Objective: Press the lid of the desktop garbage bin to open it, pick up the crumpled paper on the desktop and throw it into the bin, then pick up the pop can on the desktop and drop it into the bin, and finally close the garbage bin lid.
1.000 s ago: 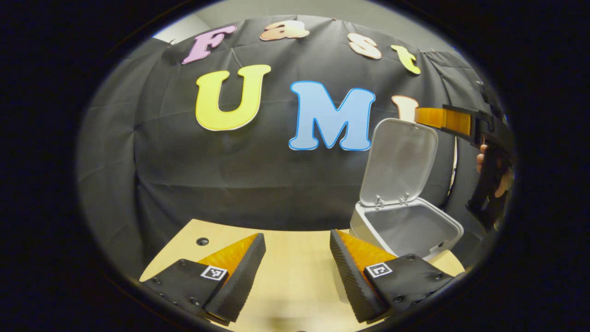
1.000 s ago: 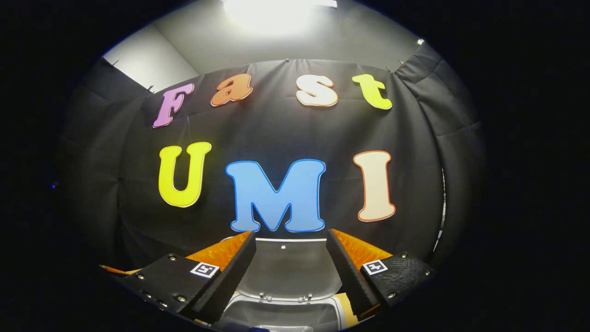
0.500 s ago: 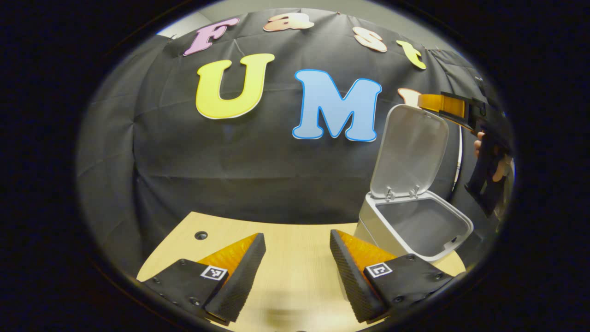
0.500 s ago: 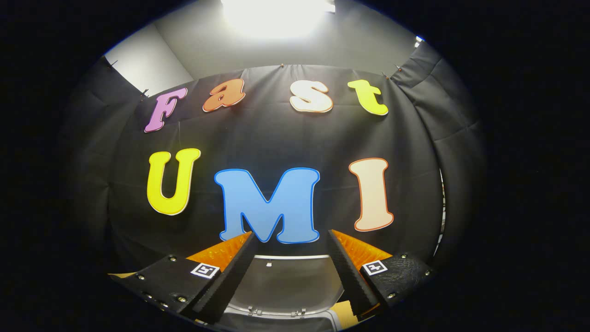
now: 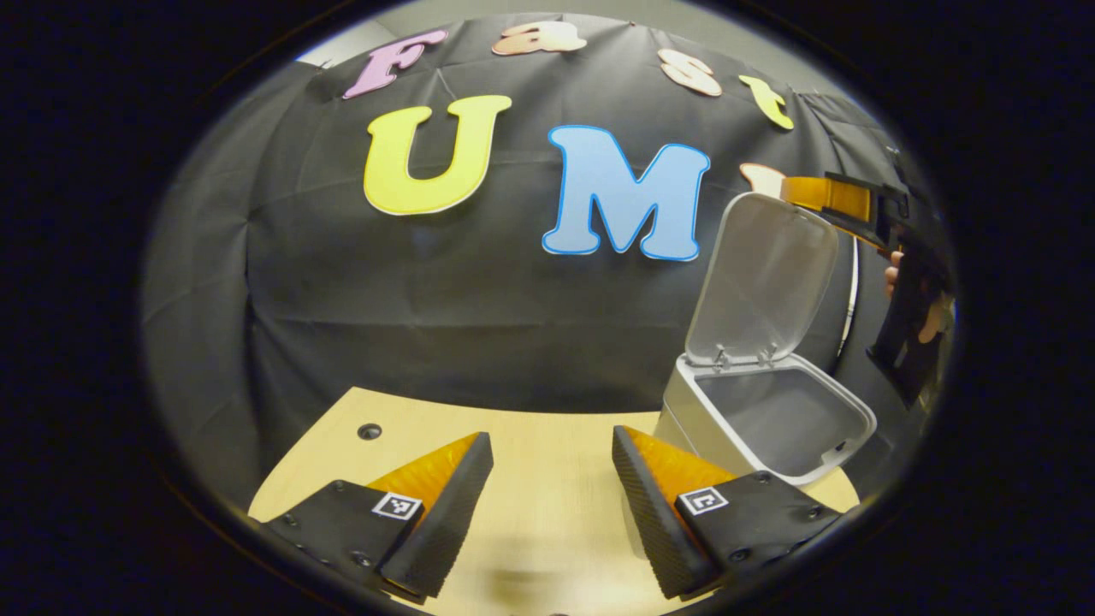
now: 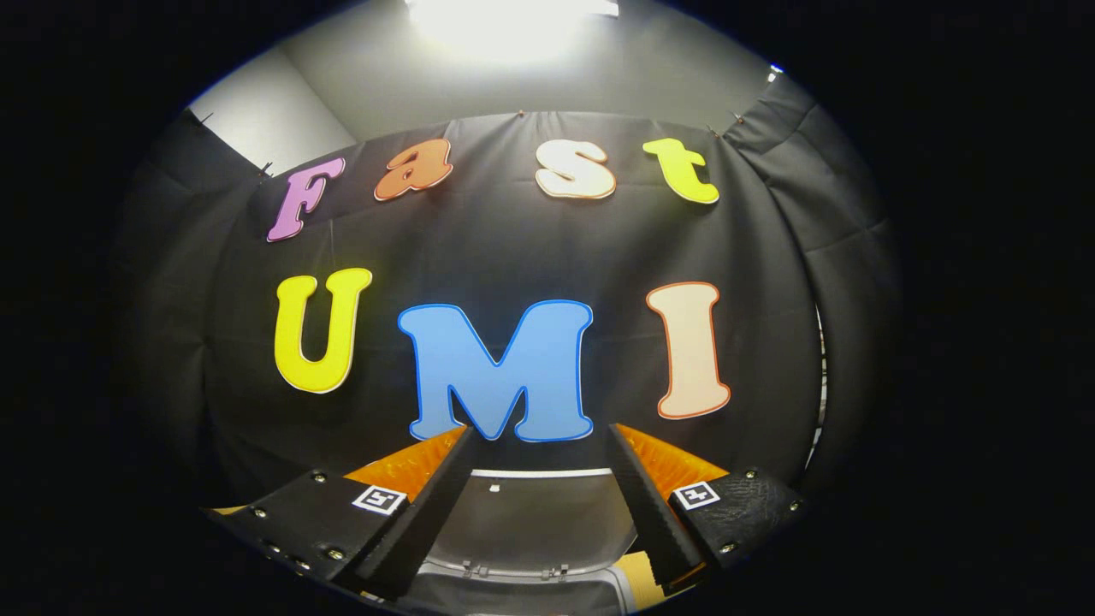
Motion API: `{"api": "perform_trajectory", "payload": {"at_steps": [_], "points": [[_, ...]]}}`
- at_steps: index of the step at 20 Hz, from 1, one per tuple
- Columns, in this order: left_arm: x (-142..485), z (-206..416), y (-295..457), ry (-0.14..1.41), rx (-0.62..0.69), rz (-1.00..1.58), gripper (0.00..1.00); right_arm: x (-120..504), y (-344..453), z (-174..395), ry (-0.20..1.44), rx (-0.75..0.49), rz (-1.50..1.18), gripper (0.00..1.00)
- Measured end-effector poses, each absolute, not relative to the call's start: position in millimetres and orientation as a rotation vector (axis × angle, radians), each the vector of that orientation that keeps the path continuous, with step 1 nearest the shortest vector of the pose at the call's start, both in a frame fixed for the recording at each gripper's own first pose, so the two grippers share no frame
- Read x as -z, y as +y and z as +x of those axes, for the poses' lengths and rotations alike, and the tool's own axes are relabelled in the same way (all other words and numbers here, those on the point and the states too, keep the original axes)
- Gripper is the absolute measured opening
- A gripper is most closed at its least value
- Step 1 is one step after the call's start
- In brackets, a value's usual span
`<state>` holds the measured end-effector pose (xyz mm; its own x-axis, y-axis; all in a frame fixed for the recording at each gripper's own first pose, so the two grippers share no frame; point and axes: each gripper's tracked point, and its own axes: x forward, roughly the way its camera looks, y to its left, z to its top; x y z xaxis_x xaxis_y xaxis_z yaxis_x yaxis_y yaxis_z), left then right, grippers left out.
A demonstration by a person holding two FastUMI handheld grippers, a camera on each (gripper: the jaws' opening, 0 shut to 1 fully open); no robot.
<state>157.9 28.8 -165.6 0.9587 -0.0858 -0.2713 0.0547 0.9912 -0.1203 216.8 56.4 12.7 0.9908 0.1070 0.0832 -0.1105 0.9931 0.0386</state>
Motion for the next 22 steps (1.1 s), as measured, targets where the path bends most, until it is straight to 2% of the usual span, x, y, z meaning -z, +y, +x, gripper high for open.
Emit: {"api": "perform_trajectory", "payload": {"at_steps": [12,15,22], "points": [[140.9,128.6,15.3,0.23,0.093,-0.132,0.96,17.2,51.6,139.6,0.061,-0.122,0.036,0.98],[137.1,120.0,13.9,0.222,0.094,-0.142,0.93,43.5,51.5,120.2,0.125,-0.132,0.034,0.98],[132.9,99.5,17.8,0.212,0.085,-0.158,0.94,127.3,54.8,95.0,0.312,-0.156,0.034,0.98]]}}
